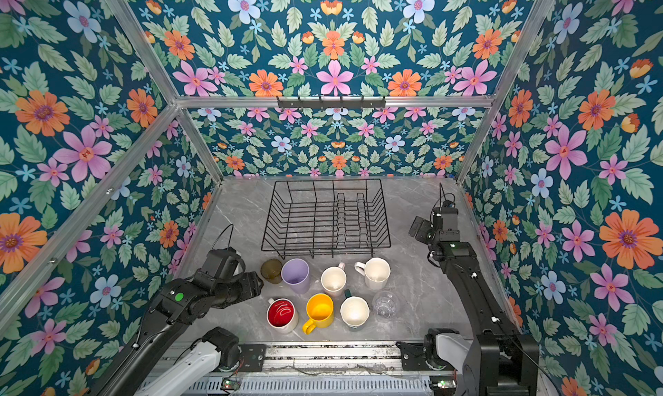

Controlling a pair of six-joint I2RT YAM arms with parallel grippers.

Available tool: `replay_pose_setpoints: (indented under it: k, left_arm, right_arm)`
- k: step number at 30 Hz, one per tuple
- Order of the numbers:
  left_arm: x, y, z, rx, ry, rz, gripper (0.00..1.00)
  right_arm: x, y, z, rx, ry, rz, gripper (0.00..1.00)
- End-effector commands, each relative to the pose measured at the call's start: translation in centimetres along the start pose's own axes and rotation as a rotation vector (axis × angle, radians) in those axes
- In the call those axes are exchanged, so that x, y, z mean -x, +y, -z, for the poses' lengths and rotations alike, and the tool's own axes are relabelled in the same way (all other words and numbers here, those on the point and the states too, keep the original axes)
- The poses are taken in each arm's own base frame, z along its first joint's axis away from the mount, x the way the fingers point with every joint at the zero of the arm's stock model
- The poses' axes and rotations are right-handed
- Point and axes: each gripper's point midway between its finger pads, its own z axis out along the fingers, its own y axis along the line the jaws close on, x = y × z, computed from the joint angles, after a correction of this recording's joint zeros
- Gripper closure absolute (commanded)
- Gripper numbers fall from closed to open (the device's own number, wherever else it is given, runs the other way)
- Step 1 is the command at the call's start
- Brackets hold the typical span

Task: Load cups into a dish rack
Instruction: Pick up the cup from the bottom-center of the table.

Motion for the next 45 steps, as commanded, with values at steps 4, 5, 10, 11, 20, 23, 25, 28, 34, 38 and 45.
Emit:
replay_pose_setpoints:
  k: [4, 5, 10, 11, 20, 23, 25, 28, 34, 38, 45]
  left_arm:
    - [-3.4, -0.2, -1.1, -0.024, 0.14, -0.024, 0.31]
    - [-3.6, -0.2, -1.2, -0.026, 0.143, -0.026, 0.3]
    - [-4.5, -1.0, -2.4, -0.033, 0.178, -0.058, 0.3]
    - [-4.7, -1.2, -2.7, -0.033, 0.187, -0.066, 0.31]
    - [-7.0, -1.4, -4.3, 0.074, 0.245, -0.161, 0.36]
    - [-7.1, -1.2, -4.5, 0.089, 0.243, -0.153, 0.38]
    - [-7.1, -0.9, -4.6, 0.095, 0.238, -0.143, 0.39]
    - [-7.2, -0.8, -5.0, 0.098, 0.23, -0.127, 0.4]
    - [-7.2, -0.7, -5.8, 0.097, 0.213, -0.096, 0.46]
    - [-7.3, -0.3, -6.3, 0.103, 0.205, -0.077, 0.51]
    - [-7.4, 0.0, -7.0, 0.116, 0.194, -0.069, 0.64]
  right_arm:
    - [-0.1, 0.4, -0.4, 0.02, 0.007, -0.004, 0.01]
    - [-0.1, 0.5, -0.5, 0.023, 0.009, -0.005, 0.01]
    - [-0.2, 0.6, -0.8, 0.03, 0.015, -0.011, 0.01]
    - [-0.2, 0.6, -0.8, 0.03, 0.014, -0.012, 0.01]
    - [-0.3, 0.4, -0.9, 0.024, 0.016, -0.005, 0.01]
    - [-0.4, 0.5, -1.0, 0.028, 0.018, -0.005, 0.01]
    - [-0.5, 0.5, -1.1, 0.028, 0.021, -0.005, 0.01]
    - [-0.6, 0.6, -1.3, 0.035, 0.024, -0.005, 0.01]
    - [-0.7, 0.6, -1.4, 0.039, 0.025, -0.005, 0.01]
    - [-1.0, 0.5, -1.4, 0.036, 0.03, -0.004, 0.01]
    - [-1.2, 0.3, -1.4, 0.033, 0.03, -0.004, 0.01]
